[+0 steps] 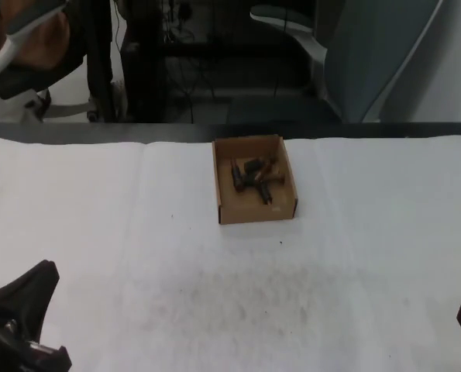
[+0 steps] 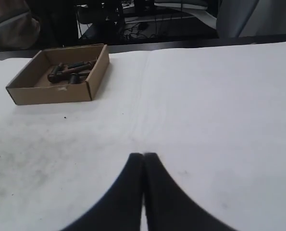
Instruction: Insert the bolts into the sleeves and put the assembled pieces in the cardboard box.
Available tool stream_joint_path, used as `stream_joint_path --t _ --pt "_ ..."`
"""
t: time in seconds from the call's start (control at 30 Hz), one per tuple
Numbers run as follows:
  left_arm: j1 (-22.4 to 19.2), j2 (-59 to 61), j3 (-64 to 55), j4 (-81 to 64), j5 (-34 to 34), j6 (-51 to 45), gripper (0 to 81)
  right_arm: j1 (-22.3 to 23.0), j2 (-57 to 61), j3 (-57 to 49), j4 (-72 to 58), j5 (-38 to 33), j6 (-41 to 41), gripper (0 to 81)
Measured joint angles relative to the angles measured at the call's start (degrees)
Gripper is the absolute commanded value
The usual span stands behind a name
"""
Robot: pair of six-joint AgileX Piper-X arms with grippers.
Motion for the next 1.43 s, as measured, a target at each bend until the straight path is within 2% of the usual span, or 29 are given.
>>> stream_joint_path --t 0.5,0.8,1.43 --pt "0.0 -0.4 0.0 0.0 0.0 -0.6 1.8 0.0 -1.2 0.0 -0.1 0.0 0.0 0.6" --pt "0.0 -12.8 0.1 2.2 -0.3 -0.6 1.8 0.0 -2.4 0.0 0.5 0.0 0.0 0.6" --pt "0.0 -13.0 0.1 3.0 -0.4 -0.6 1.8 0.0 -2.4 0.0 0.6 0.0 0.0 0.6"
